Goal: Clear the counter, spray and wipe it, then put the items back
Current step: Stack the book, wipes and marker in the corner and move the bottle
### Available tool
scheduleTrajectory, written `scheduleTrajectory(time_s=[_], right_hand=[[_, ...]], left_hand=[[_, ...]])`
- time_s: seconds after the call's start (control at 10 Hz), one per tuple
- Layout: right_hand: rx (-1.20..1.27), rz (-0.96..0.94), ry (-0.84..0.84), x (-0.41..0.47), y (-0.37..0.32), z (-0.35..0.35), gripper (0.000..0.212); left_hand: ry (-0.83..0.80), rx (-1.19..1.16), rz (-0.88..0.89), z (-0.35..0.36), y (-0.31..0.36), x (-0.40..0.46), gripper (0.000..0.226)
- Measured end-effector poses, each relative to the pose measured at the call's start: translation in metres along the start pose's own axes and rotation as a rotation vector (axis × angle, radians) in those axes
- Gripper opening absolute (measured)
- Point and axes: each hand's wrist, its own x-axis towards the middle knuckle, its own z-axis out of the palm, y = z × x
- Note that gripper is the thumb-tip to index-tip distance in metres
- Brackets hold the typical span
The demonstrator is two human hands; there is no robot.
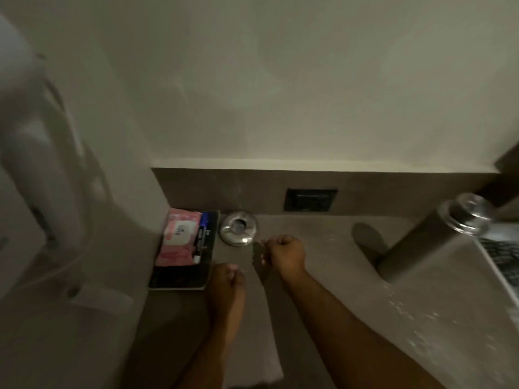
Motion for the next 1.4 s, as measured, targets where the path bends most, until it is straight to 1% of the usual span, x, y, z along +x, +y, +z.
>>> scheduleTrajectory(time_s=[0.1,0.2,0.3,0.4,0.5,0.6,0.7,0.8,0.9,1.0,1.1,1.2,1.3,1.4], right_hand=[[-0.007,-0.017,0.129,0.000,0.014,-0.065,0.019],[0.014,-0.009,0.291,-0.016,0.038,-0.134,0.034],[0.104,0.001,0.537,-0.039,0.052,-0.198,0.040],[0.138,-0.140,0.648,-0.050,0.027,-0.252,0.086],[-0.067,-0.367,0.578,-0.047,-0.018,-0.284,0.112],[-0.304,-0.479,0.423,-0.029,-0.053,-0.291,0.109],[-0.429,-0.530,0.422,-0.014,-0.067,-0.282,0.071],[-0.517,-0.581,0.468,-0.008,-0.069,-0.269,0.068],[-0.588,-0.652,0.391,-0.008,-0.076,-0.247,0.067],[-0.578,-0.661,0.274,-0.010,-0.087,-0.214,0.061],[-0.548,-0.673,0.162,-0.018,-0.099,-0.168,0.060],[-0.505,-0.684,0.052,-0.032,-0.106,-0.115,0.063],[-0.477,-0.659,-0.125,-0.043,-0.109,-0.064,0.065],[-0.481,-0.644,-0.224,-0.047,-0.110,-0.021,0.067]], left_hand=[[-0.123,0.000,0.038,0.033,0.017,-0.032,0.007],[-0.249,-0.044,0.071,0.067,0.036,-0.065,0.010],[-0.433,0.075,0.125,0.098,0.058,-0.092,0.022],[-0.606,0.133,0.192,0.129,0.092,-0.113,0.046],[-0.700,0.129,0.279,0.158,0.133,-0.125,0.065],[-0.724,-0.023,0.242,0.188,0.173,-0.128,0.050],[-0.737,-0.244,0.069,0.199,0.202,-0.126,0.024],[-0.698,-0.361,-0.014,0.195,0.197,-0.119,0.038],[-0.587,-0.253,0.087,0.170,0.186,-0.101,0.030],[-0.458,-0.108,0.222,0.147,0.165,-0.076,0.062],[-0.514,-0.388,0.125,0.101,0.158,-0.047,0.052],[-0.480,-0.593,-0.024,0.053,0.148,-0.026,0.033],[-0.242,-0.079,0.235,-0.001,0.117,-0.009,0.066],[-0.111,0.023,0.272,-0.031,0.094,0.014,0.071]])
